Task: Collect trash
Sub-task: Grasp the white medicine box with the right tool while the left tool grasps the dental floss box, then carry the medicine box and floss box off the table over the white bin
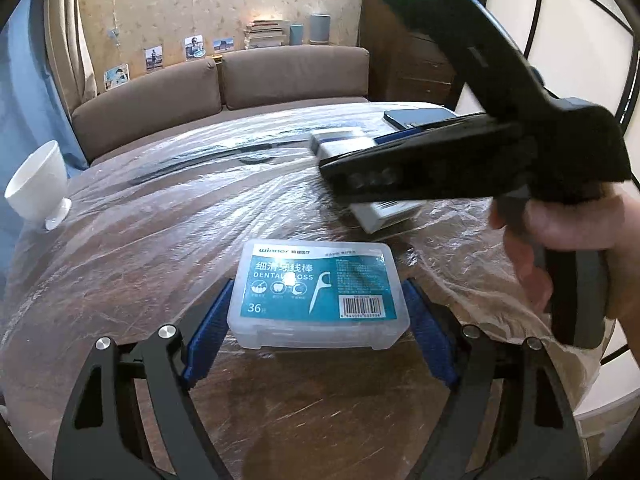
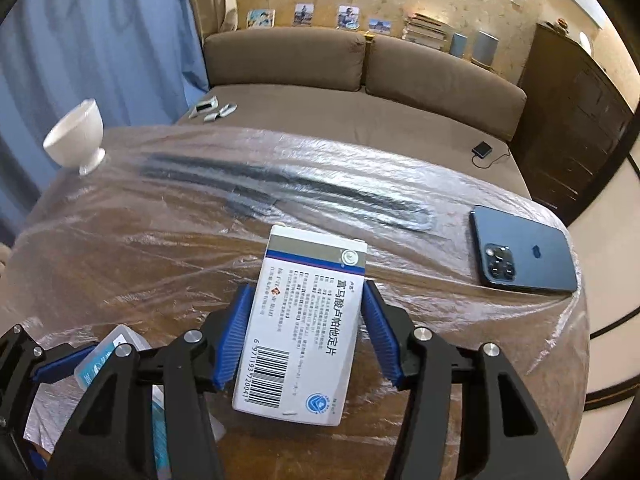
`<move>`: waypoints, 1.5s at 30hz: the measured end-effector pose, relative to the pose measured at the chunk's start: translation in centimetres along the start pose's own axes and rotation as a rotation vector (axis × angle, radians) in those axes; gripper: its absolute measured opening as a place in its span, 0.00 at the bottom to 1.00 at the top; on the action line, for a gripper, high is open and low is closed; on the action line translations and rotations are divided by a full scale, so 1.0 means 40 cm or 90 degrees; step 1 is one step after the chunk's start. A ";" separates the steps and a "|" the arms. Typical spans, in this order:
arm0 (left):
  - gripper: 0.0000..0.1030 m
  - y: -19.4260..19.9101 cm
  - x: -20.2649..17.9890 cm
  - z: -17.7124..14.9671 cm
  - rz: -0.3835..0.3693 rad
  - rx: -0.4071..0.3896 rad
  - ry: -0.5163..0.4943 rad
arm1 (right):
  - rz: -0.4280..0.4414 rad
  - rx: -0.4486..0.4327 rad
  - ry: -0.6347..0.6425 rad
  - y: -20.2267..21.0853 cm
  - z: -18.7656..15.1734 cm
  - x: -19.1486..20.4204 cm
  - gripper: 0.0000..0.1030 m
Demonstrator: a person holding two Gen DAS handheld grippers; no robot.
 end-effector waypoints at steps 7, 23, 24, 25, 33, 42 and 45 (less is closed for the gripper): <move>0.81 0.021 0.028 -0.014 0.009 -0.005 0.015 | 0.015 -0.005 -0.005 0.040 -0.029 -0.002 0.53; 0.81 0.101 0.075 -0.026 0.010 -0.036 0.035 | 0.065 -0.023 0.009 0.151 -0.126 0.074 0.53; 0.81 0.106 0.077 -0.032 0.012 -0.037 0.034 | 0.067 -0.024 0.008 0.158 -0.135 0.078 0.53; 0.81 0.112 0.079 -0.038 0.013 -0.039 0.033 | 0.068 -0.023 0.008 0.161 -0.139 0.082 0.53; 0.81 0.153 0.110 -0.068 0.011 -0.047 0.045 | 0.077 -0.021 0.003 0.193 -0.212 0.115 0.53; 0.81 0.211 0.141 -0.105 0.009 -0.062 0.050 | 0.088 -0.025 0.011 0.242 -0.279 0.164 0.53; 0.81 0.227 0.144 -0.121 0.007 -0.061 0.047 | 0.094 -0.024 0.011 0.257 -0.301 0.179 0.53</move>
Point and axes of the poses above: each gripper's, at about its wrist camera, not at the fingertips, and y roughly against the way its jaws point, x to its left, z to its top, the point moved 1 cm from there along -y, roughly the way its jaws point, and after that the axes turned 14 degrees about z, right-handed, at the moved point
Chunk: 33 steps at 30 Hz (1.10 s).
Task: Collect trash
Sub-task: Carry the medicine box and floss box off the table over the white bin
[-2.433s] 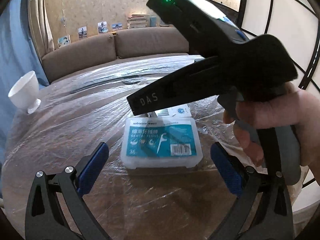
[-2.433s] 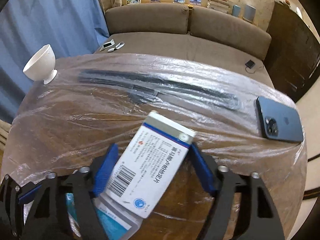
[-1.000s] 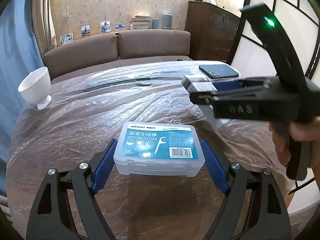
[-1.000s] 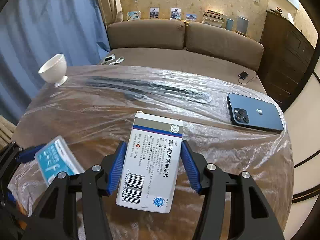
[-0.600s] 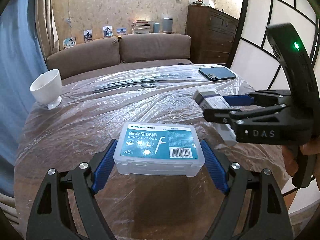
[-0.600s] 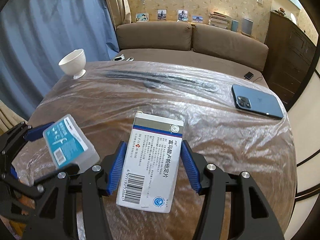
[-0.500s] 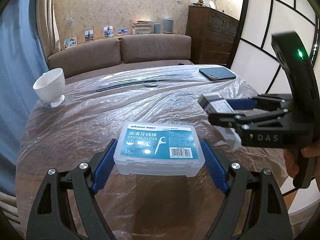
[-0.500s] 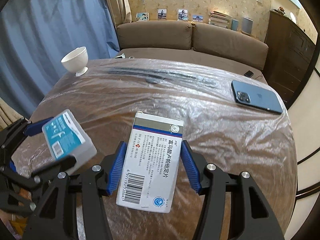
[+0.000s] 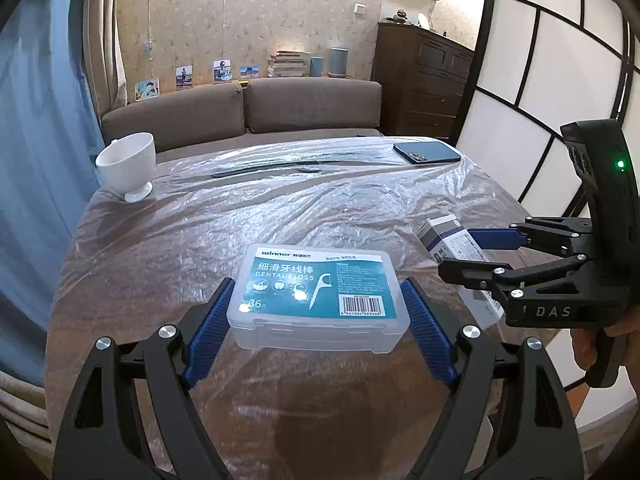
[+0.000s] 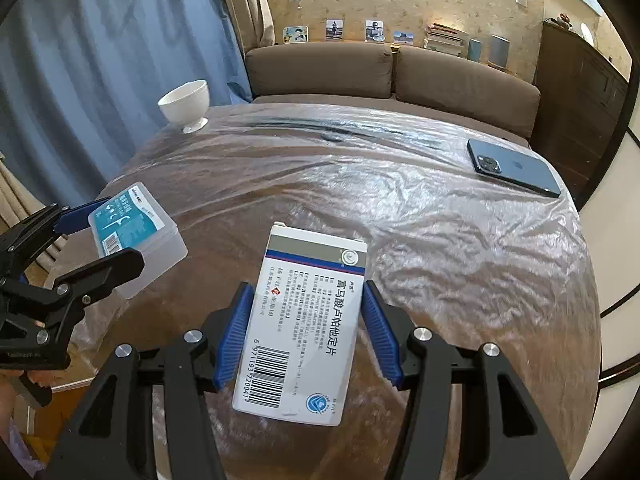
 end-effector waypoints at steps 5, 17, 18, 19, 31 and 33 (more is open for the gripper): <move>0.81 0.025 0.002 -0.023 0.000 0.001 -0.007 | 0.010 -0.002 0.000 0.025 -0.028 0.022 0.53; 0.81 0.078 0.019 -0.077 -0.005 0.008 -0.007 | 0.042 -0.001 -0.003 0.078 -0.099 0.071 0.53; 0.81 0.082 0.021 -0.081 -0.004 0.009 -0.006 | 0.044 0.000 -0.004 0.080 -0.108 0.074 0.53; 0.81 0.088 0.023 -0.086 -0.004 0.010 -0.004 | 0.046 0.002 -0.005 0.082 -0.114 0.076 0.53; 0.81 0.143 0.037 -0.131 -0.011 0.021 0.009 | 0.088 0.015 -0.007 0.107 -0.179 0.109 0.53; 0.81 0.148 0.035 -0.142 -0.018 0.026 0.009 | 0.092 0.018 -0.004 0.108 -0.187 0.114 0.53</move>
Point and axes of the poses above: each gripper's, at about its wrist camera, not at the fingertips, and y roughly against the way its jaws point, x to its left, z to its top, the point moved 1 cm from there along -y, roughly the way its jaws point, and after that the axes turned 14 degrees about z, right-handed, at the moved point
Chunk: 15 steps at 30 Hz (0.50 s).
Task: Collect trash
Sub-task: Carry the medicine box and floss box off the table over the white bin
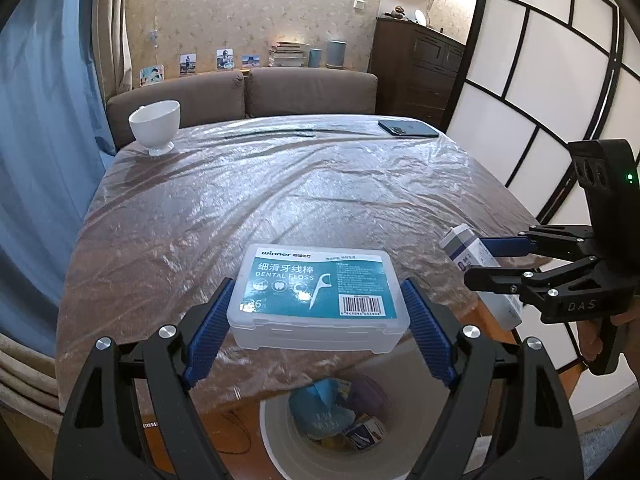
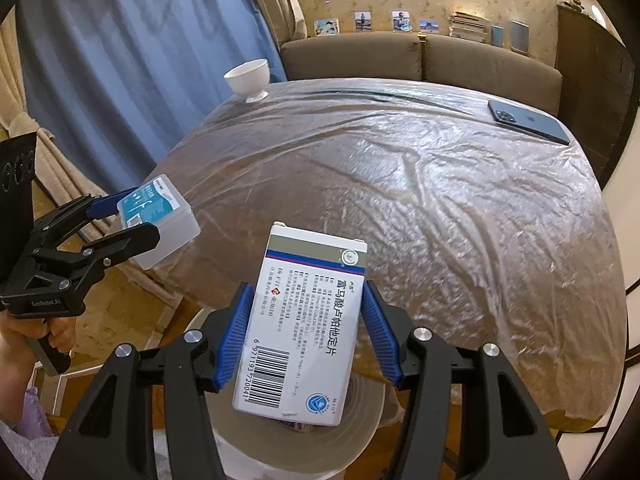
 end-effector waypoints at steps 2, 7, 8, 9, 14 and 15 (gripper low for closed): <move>0.81 0.003 -0.002 -0.011 -0.004 0.006 -0.002 | 0.004 0.004 0.001 0.002 -0.009 0.006 0.53; 0.81 0.014 -0.005 -0.038 -0.017 0.021 -0.005 | 0.015 0.014 0.000 0.007 -0.032 0.018 0.53; 0.81 0.018 -0.008 -0.044 -0.020 0.023 -0.005 | 0.017 0.017 -0.001 0.008 -0.037 0.020 0.53; 0.81 0.021 -0.012 -0.050 -0.021 0.025 -0.007 | 0.019 0.020 -0.002 0.008 -0.041 0.021 0.53; 0.81 0.028 -0.026 -0.074 -0.028 0.041 -0.016 | 0.028 0.036 -0.006 0.008 -0.068 0.024 0.53; 0.81 0.030 -0.029 -0.078 -0.028 0.043 -0.018 | 0.032 0.040 -0.009 0.006 -0.075 0.025 0.53</move>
Point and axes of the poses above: each gripper's, at about its wrist camera, not at the fingertips, and y roughly against the way its jaws point, x to its left, z to its top, the point moved 1 cm from there along -y, roughly the way its jaws point, and after that the axes turned 14 degrees about z, right-handed, at the moved point
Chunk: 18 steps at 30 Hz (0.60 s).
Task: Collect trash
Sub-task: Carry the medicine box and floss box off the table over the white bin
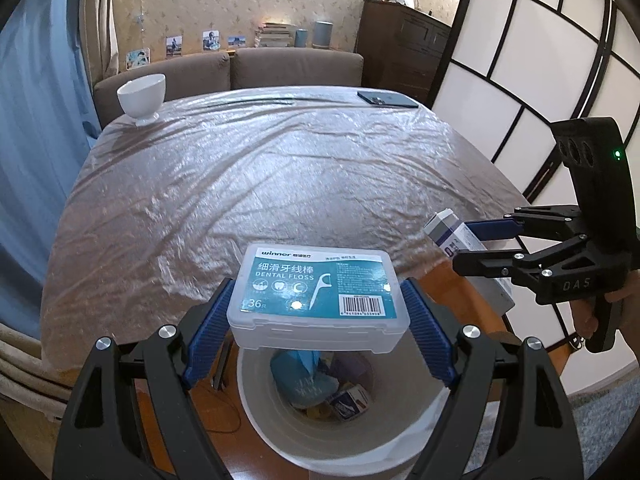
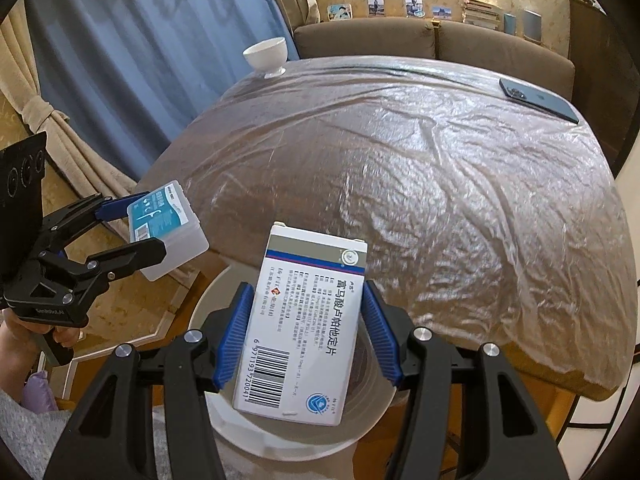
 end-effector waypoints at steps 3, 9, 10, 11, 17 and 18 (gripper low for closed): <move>0.81 0.005 -0.009 -0.012 0.001 0.005 -0.006 | 0.007 0.010 -0.002 -0.007 -0.013 0.003 0.53; 0.81 0.007 -0.024 -0.038 -0.003 0.021 -0.013 | 0.022 0.032 0.003 -0.021 -0.033 0.014 0.53; 0.81 0.007 -0.027 -0.043 -0.002 0.024 -0.016 | 0.025 0.035 0.002 -0.024 -0.036 0.015 0.53; 0.81 0.006 -0.031 -0.049 -0.001 0.028 -0.020 | 0.028 0.039 0.001 -0.028 -0.038 0.016 0.53; 0.81 -0.001 -0.054 -0.087 -0.003 0.051 -0.044 | 0.038 0.058 -0.004 -0.050 -0.053 0.016 0.53; 0.81 -0.004 -0.059 -0.094 -0.001 0.055 -0.049 | 0.040 0.063 -0.005 -0.056 -0.057 0.016 0.53</move>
Point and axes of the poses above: each gripper's, at about its wrist camera, not at the fingertips, and y roughly against the way its jaws point, x to its left, z to its top, the point moved 1 cm from there along -y, roughly the way its jaws point, and after that the axes turned 14 degrees about z, right-handed, at the moved point
